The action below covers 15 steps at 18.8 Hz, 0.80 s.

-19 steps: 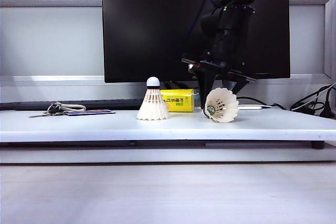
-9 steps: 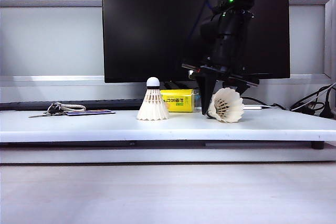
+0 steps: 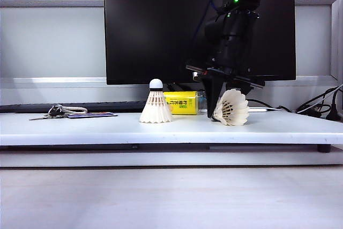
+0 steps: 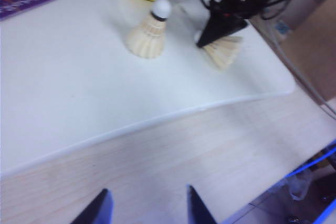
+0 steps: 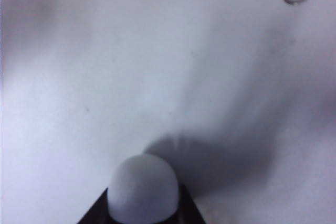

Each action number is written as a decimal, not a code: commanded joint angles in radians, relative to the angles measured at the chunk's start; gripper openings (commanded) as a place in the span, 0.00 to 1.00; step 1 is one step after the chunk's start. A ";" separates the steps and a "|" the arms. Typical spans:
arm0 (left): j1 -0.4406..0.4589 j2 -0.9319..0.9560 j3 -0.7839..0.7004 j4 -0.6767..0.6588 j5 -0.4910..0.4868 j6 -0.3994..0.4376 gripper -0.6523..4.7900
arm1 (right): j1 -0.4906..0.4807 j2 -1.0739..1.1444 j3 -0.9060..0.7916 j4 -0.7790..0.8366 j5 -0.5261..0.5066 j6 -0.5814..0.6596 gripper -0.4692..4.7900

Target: Stack the badminton balls on the table vertically.

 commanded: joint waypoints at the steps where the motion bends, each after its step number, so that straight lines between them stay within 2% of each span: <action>1: -0.002 0.000 0.005 0.013 -0.002 0.012 0.47 | 0.004 0.008 -0.005 0.037 -0.047 -0.006 0.29; 3: -0.002 0.000 0.005 0.013 -0.002 0.011 0.47 | 0.007 0.001 -0.001 0.066 -0.100 -0.007 0.29; 6: -0.002 0.000 0.005 0.011 0.001 0.011 0.47 | 0.010 0.001 0.060 0.079 -0.114 -0.018 0.29; 9: -0.002 0.000 0.005 0.009 0.003 0.011 0.47 | 0.010 -0.002 0.148 0.102 -0.193 -0.023 0.29; 12: -0.001 0.000 0.005 0.008 0.008 0.011 0.47 | 0.011 -0.012 0.172 0.189 -0.320 -0.013 0.30; 15: -0.001 -0.001 0.005 0.008 0.010 0.011 0.47 | 0.023 -0.021 0.172 0.282 -0.352 0.010 0.31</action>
